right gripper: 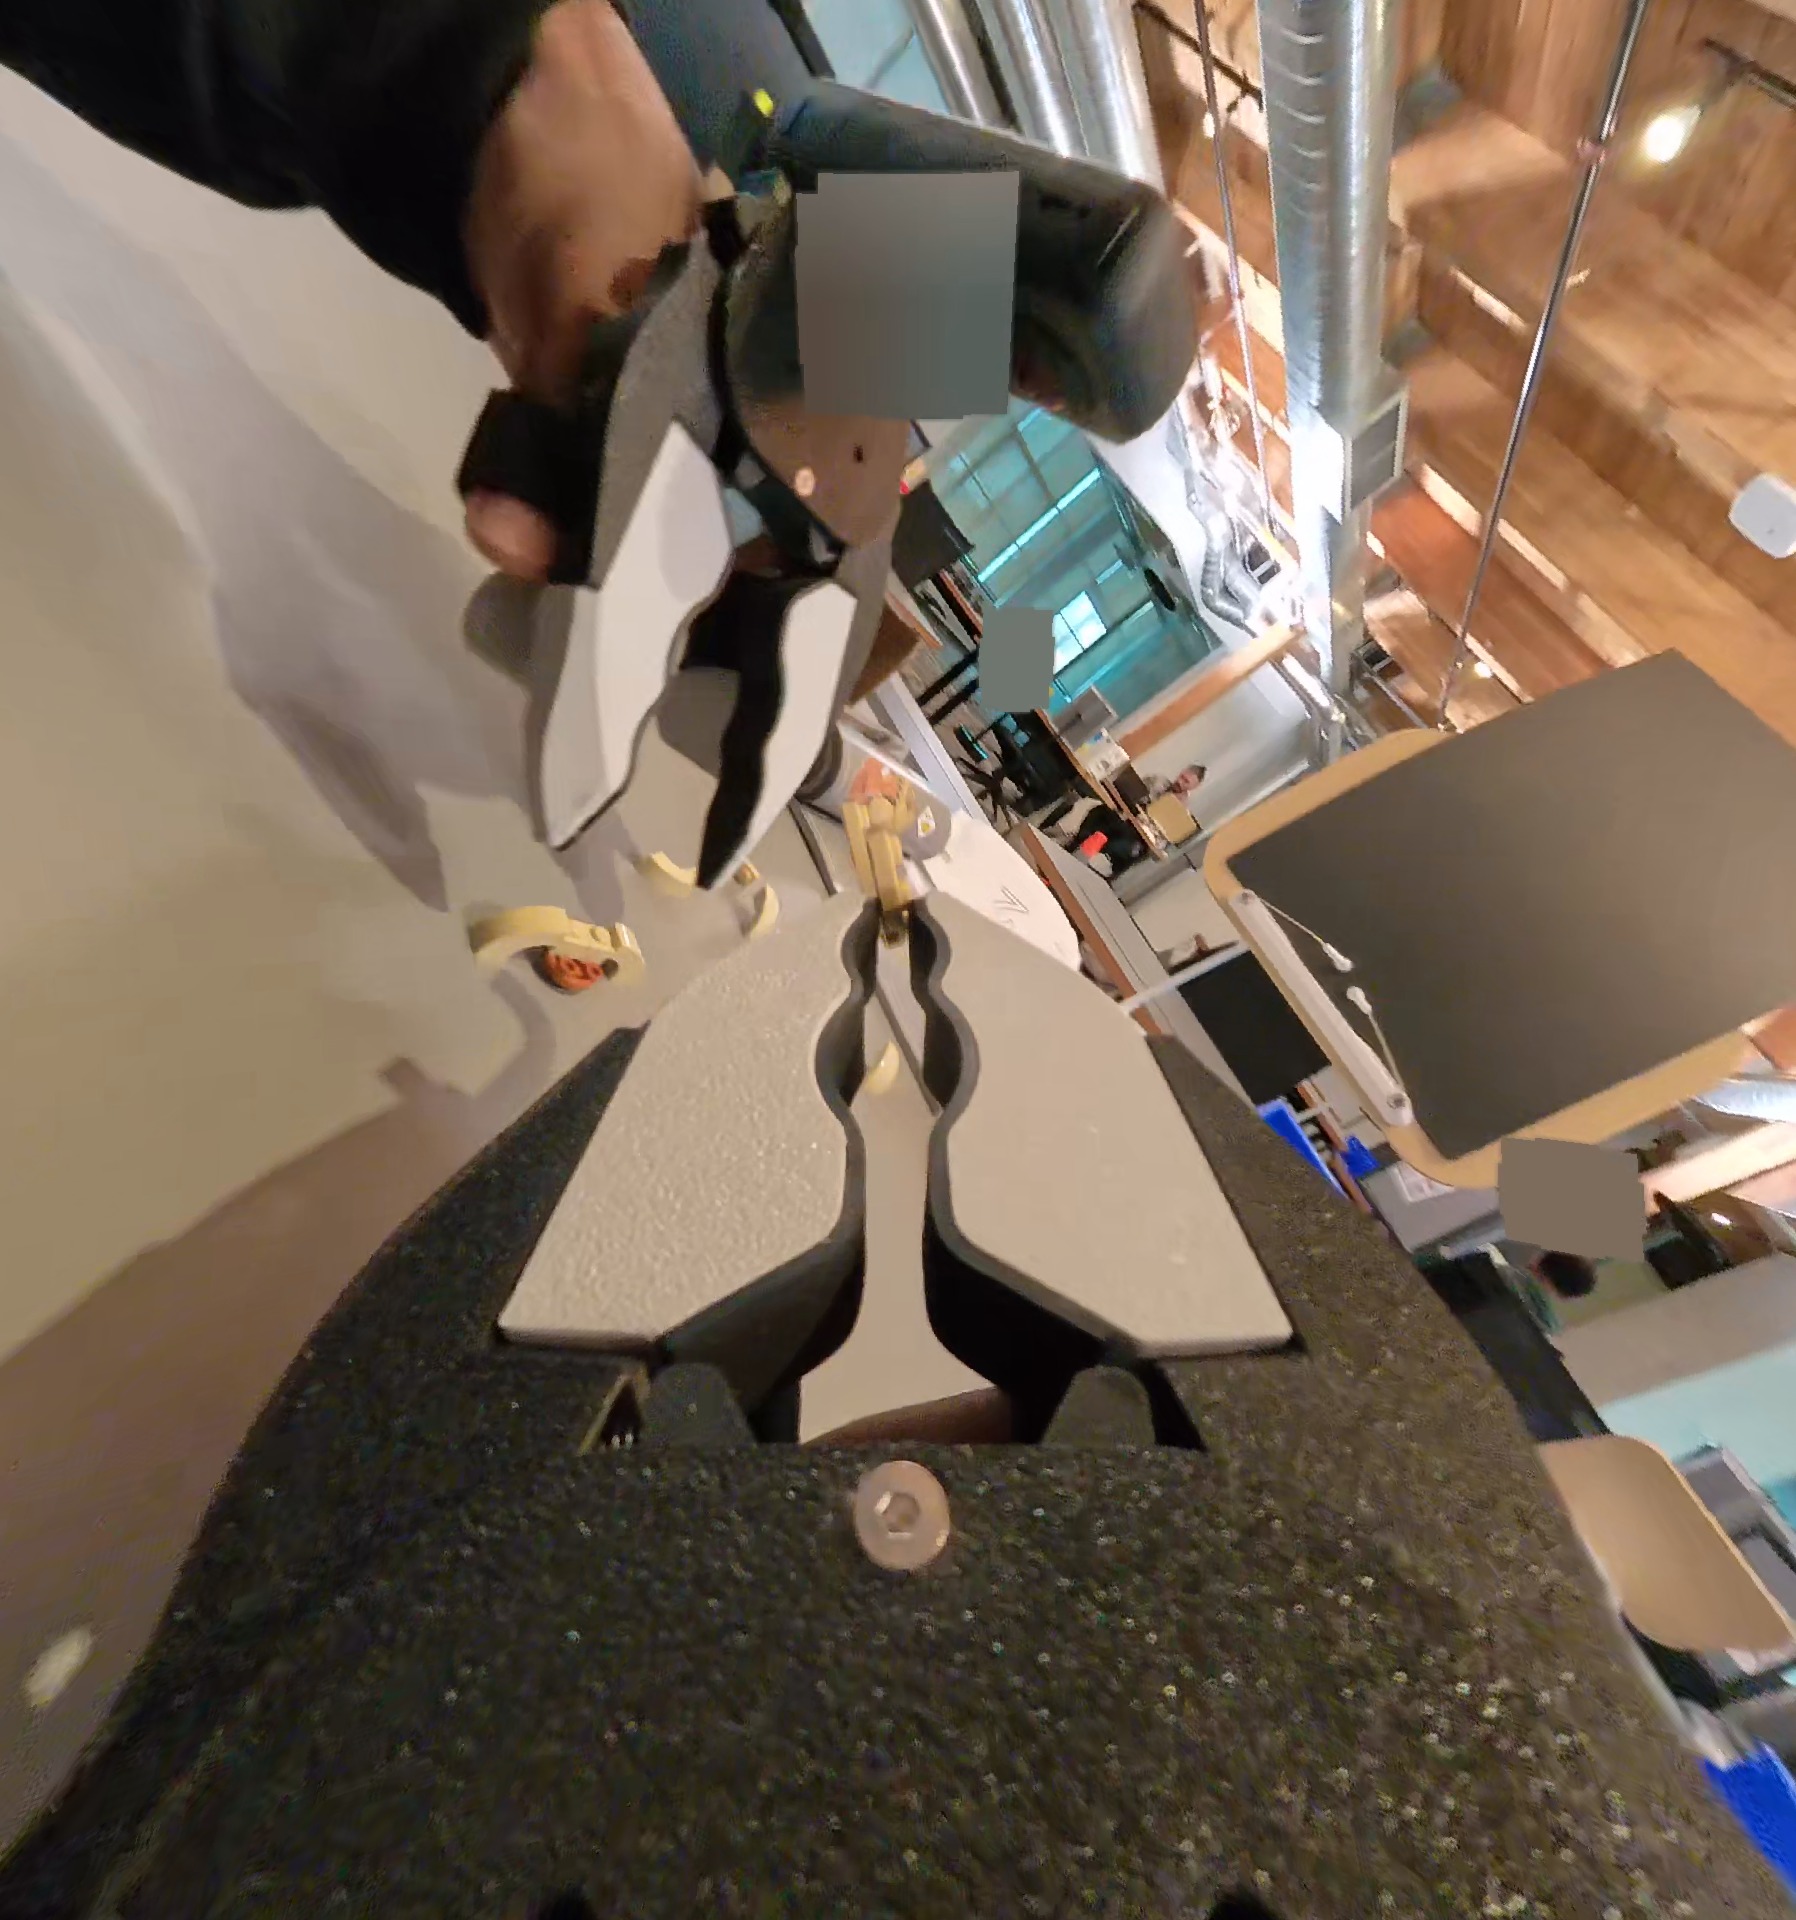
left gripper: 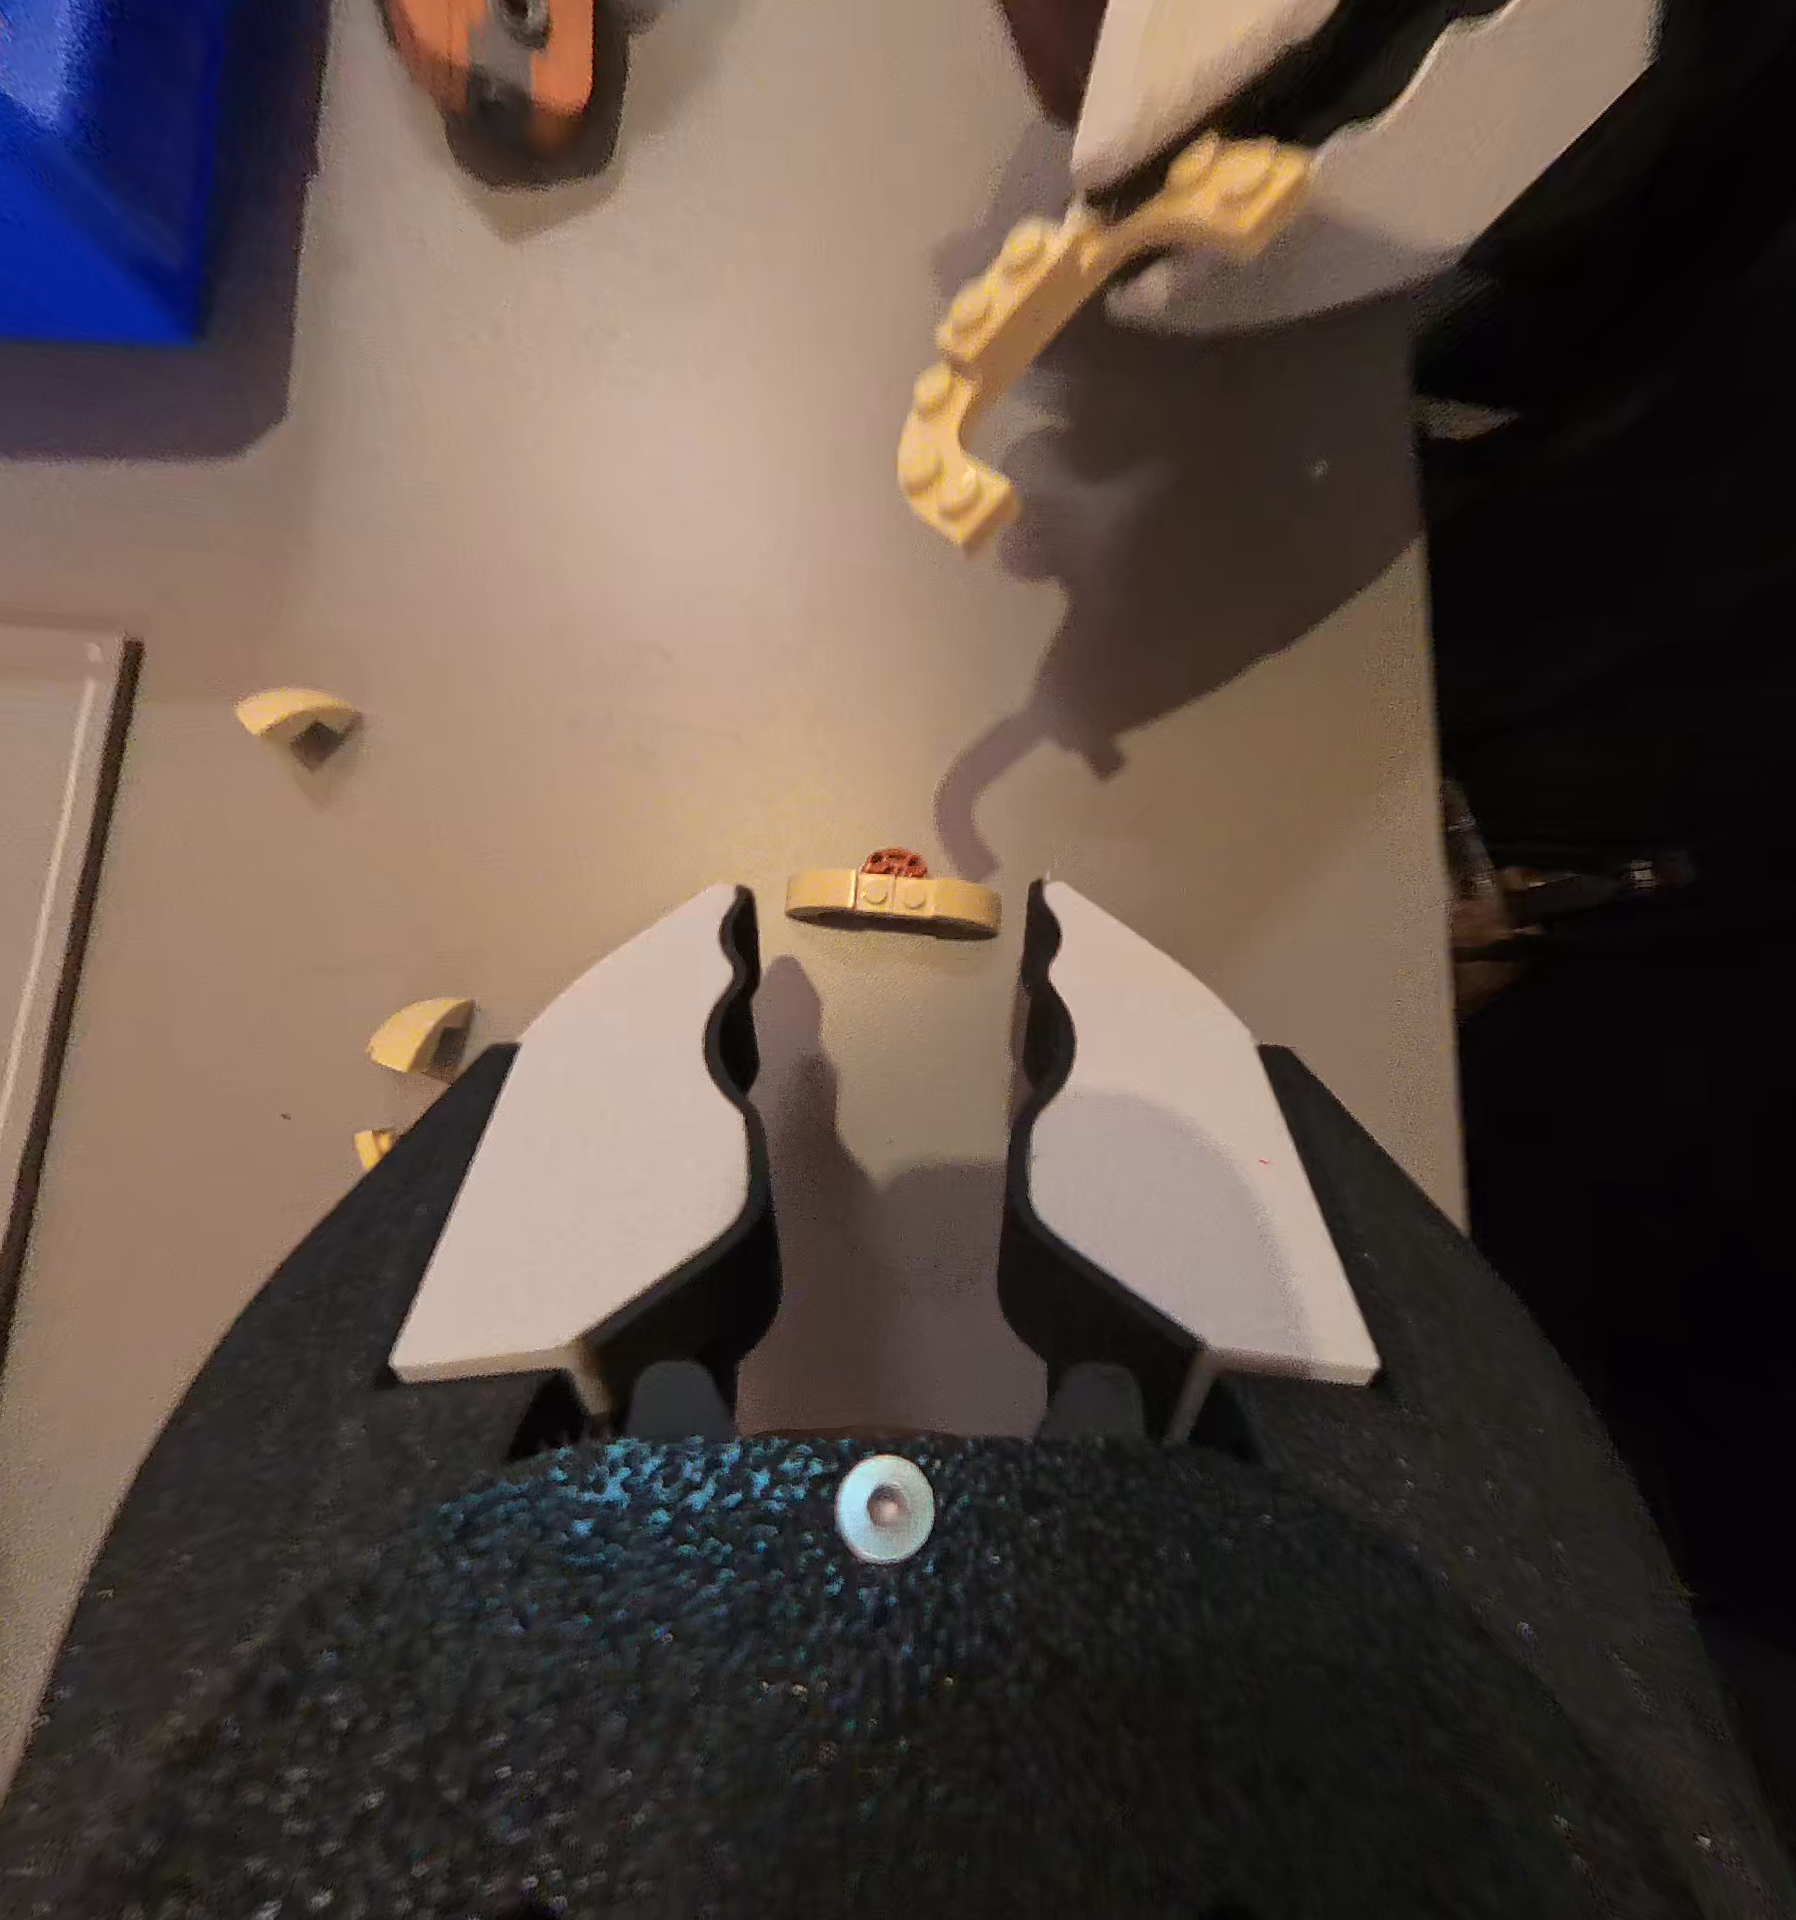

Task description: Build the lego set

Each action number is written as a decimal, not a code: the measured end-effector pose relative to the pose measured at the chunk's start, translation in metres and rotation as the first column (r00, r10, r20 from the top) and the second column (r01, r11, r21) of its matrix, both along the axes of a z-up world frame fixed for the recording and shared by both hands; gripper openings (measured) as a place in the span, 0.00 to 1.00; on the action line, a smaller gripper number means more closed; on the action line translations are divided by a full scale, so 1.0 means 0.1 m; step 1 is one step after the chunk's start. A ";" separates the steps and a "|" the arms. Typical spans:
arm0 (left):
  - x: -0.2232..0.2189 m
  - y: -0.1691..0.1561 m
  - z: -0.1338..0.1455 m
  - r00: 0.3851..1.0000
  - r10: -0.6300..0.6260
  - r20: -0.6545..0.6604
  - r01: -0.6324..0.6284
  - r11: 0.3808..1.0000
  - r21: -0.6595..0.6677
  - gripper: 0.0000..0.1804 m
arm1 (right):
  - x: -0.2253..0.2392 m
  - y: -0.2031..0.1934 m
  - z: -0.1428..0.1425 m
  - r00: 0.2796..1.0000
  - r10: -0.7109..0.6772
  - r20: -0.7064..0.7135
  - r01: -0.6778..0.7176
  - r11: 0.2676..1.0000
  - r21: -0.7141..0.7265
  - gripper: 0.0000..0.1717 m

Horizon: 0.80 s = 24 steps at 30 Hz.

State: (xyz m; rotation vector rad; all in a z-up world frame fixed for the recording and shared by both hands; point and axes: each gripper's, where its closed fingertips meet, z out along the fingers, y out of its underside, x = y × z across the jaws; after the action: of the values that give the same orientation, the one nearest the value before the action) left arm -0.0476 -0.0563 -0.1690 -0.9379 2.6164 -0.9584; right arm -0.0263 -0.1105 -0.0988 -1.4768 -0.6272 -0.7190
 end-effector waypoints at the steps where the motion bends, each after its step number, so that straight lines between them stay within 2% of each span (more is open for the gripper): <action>1: 0.01 0.01 -0.07 1.000 0.003 0.003 -0.003 1.000 0.020 0.27 | 0.01 0.01 -0.01 1.000 -0.019 0.016 0.020 1.000 -0.004 0.03; 7: 0.05 -0.04 -0.36 0.998 -0.065 -0.019 0.066 0.996 0.053 0.27 | 0.05 0.05 -0.05 0.994 -0.084 0.065 0.086 0.996 -0.018 0.03; 10: 0.05 -0.12 -0.35 0.995 -0.098 0.008 0.098 0.995 0.017 0.27 | 0.06 0.06 -0.05 0.993 -0.104 0.052 0.105 0.994 -0.020 0.03; 17: 0.08 -0.25 -0.34 0.990 -0.089 0.110 0.093 0.995 -0.027 0.26 | 0.18 0.15 -0.12 0.983 -0.179 0.030 0.180 0.982 -0.059 0.03; 21: 0.08 -0.28 -0.22 0.986 -0.039 0.161 0.054 0.994 -0.091 0.26 | 0.30 0.17 -0.13 0.969 -0.248 0.012 0.248 0.966 -0.072 0.03; 24: 0.10 -0.22 0.05 0.971 0.063 0.230 -0.019 0.982 -0.190 0.26 | 0.42 0.16 -0.14 0.949 -0.316 0.008 0.316 0.946 -0.073 0.03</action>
State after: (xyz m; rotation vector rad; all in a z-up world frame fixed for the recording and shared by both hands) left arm -0.0371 -0.0780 -0.1640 -0.8555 2.3329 -1.2393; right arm 0.0160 -0.0948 -0.1127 -1.6679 -0.4199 -0.9479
